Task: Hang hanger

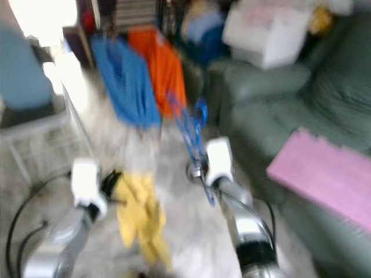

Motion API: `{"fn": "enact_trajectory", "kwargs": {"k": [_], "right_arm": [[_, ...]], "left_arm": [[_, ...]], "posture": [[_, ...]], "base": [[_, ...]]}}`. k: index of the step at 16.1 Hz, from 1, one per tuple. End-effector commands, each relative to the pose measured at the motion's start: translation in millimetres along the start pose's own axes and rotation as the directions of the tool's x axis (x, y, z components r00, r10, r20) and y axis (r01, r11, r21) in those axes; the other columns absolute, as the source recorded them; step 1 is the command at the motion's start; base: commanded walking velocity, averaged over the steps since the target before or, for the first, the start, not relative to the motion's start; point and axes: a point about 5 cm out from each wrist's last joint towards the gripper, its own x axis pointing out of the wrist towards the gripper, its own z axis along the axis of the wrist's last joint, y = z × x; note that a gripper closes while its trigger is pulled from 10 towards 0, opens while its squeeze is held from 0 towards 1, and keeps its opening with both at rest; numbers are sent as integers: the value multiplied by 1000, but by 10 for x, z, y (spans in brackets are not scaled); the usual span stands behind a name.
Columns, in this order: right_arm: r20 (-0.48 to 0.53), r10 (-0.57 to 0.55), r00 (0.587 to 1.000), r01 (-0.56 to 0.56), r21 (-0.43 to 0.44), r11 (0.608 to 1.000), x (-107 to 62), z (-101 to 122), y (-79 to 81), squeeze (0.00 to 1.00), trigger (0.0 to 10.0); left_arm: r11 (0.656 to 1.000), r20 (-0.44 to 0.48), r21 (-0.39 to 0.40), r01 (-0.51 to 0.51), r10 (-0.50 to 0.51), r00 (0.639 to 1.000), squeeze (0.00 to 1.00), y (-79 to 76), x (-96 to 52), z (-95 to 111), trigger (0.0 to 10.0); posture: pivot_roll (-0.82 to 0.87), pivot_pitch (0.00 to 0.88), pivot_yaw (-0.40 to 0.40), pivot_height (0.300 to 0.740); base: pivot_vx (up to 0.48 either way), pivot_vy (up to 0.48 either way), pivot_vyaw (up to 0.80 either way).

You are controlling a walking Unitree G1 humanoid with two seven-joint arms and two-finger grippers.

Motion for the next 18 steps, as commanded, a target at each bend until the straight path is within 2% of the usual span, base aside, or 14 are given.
{"fn": "enact_trajectory", "kwargs": {"k": [1, 2, 3, 4, 6, 7, 8, 9, 10, 11, 14, 15, 16, 18], "right_arm": [[-1, -16, 1000, 16, -8, 1000, -6, 29, -60, 0, 10000], [-26, -12, 1000, 11, -30, 999, -7, 10, -96, 0, 10000], [-39, -11, 999, 9, -45, 999, -10, 9, -144, 0, 10000], [-49, -16, 999, 13, -75, 997, -14, 33, -240, 0, 10000], [-62, -5, 998, -3, -118, 993, -19, 80, -338, 0, 10000], [-118, 98, 988, -119, -185, 976, -47, 100, -372, 0, 10000], [-200, 209, 957, -253, -226, 941, -115, 104, -409, 0, 10000], [-251, 281, 926, -338, -225, 914, -180, 129, -443, 0, 10000], [-303, 374, 876, -450, -240, 860, -275, 170, -471, 0, 10000], [-332, 431, 839, -514, -224, 828, -338, 193, -496, 0, 10000], [-373, 500, 781, -593, -193, 782, -422, 242, -555, 0, 10000], [-377, 504, 777, -597, -187, 780, -428, 251, -561, 0, 10000], [-383, 517, 765, -611, -183, 770, -438, 260, -558, 0, 10000], [-386, 525, 759, -623, -195, 757, -445, 270, -550, 0, 10000]], "left_arm": [[998, 79, 59, 19, -24, 997, 0, -11, 48, 198, 10000], [984, 117, 168, -61, 42, 992, 0, 169, 137, 333, 10000], [972, 157, 196, -127, 97, 983, 0, 303, 212, 458, 10000], [953, 227, 210, -220, 171, 959, 0, 478, 315, 671, 10000], [934, 289, 187, -303, 242, 926, 0, 601, 412, 875, 10000], [931, 312, 179, -318, 253, 916, 0, 634, 507, 1000, 10000], [932, 323, 183, -314, 244, 914, 0, 629, 592, 1074, 10000], [932, 328, 194, -308, 234, 915, 0, 620, 649, 1103, 10000], [932, 329, 203, -302, 225, 917, 0, 619, 724, 1116, 10000], [943, 328, 207, -259, 182, 927, 0, 582, 774, 1113, 10000], [969, 337, 215, -119, 41, 941, 0, 440, 821, 1117, 10000], [971, 343, 220, -88, 8, 939, 0, 413, 824, 1115, 10000], [962, 352, 255, -97, 1, 936, 0, 404, 822, 1108, 10000], [966, 360, 250, -64, -32, 932, 0, 393, 820, 1097, 10000]], "posture": [[-14, 0, -12, 740], [-10, 0, -10, 740], [-12, 0, -8, 740], [-18, 0, -5, 740], [-25, 0, -1, 740], [-39, 0, 9, 740], [-50, 0, 17, 740], [-59, 0, 25, 740], [-70, 0, 32, 740], [-75, 0, 36, 740], [-76, 0, 38, 740], [-76, 0, 38, 740], [-75, 0, 38, 740], [-76, 0, 37, 740]], "base": [[0, 0, 0], [0, 0, 0], [0, 0, 0], [0, 0, 0], [0, 0, 0], [0, 0, 0], [0, 0, 0], [0, 0, 0], [0, 0, 0], [0, 0, 0], [0, 0, 0], [0, 0, 0], [0, 0, 0], [0, 0, 0]]}}
